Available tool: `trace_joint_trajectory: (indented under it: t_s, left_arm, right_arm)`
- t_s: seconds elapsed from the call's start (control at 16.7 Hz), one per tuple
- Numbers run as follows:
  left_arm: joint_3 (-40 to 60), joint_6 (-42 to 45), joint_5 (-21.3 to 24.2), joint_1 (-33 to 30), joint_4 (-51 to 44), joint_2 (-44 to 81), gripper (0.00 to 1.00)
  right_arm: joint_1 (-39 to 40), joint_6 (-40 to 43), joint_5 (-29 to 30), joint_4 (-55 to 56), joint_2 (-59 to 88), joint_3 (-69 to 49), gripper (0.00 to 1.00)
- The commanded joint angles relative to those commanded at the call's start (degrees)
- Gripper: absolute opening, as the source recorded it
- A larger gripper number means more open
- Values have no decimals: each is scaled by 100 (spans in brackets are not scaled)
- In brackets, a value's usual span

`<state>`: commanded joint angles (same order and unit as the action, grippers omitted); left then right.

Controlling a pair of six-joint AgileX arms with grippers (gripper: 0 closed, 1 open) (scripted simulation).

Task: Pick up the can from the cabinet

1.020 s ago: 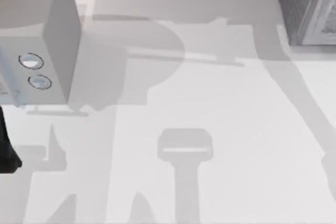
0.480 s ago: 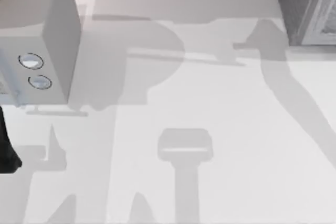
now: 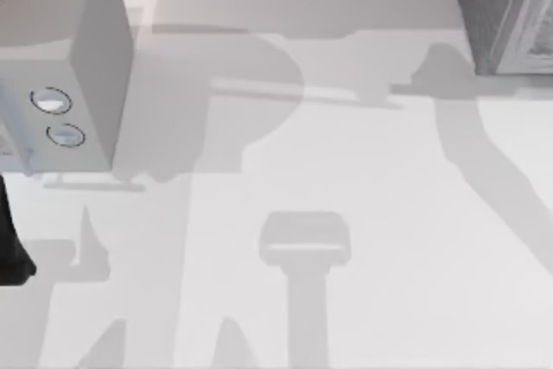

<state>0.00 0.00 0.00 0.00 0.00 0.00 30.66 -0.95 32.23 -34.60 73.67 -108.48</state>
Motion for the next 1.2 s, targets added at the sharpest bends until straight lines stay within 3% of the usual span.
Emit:
trace_joint_trajectory:
  t_s: [0.24,0.48,1.2]
  left_arm:
    - [0,0,0,0,0,0,100]
    - [0,0,0,0,0,0,100]
    - [0,0,0,0,0,0,100]
  right_arm:
    - [-137,15,-188,188,-393,562,0]
    - [-491,43,-605,623,-1313,1901,0]
    - [-2186,88,-2361,2520,-5362,7871,0]
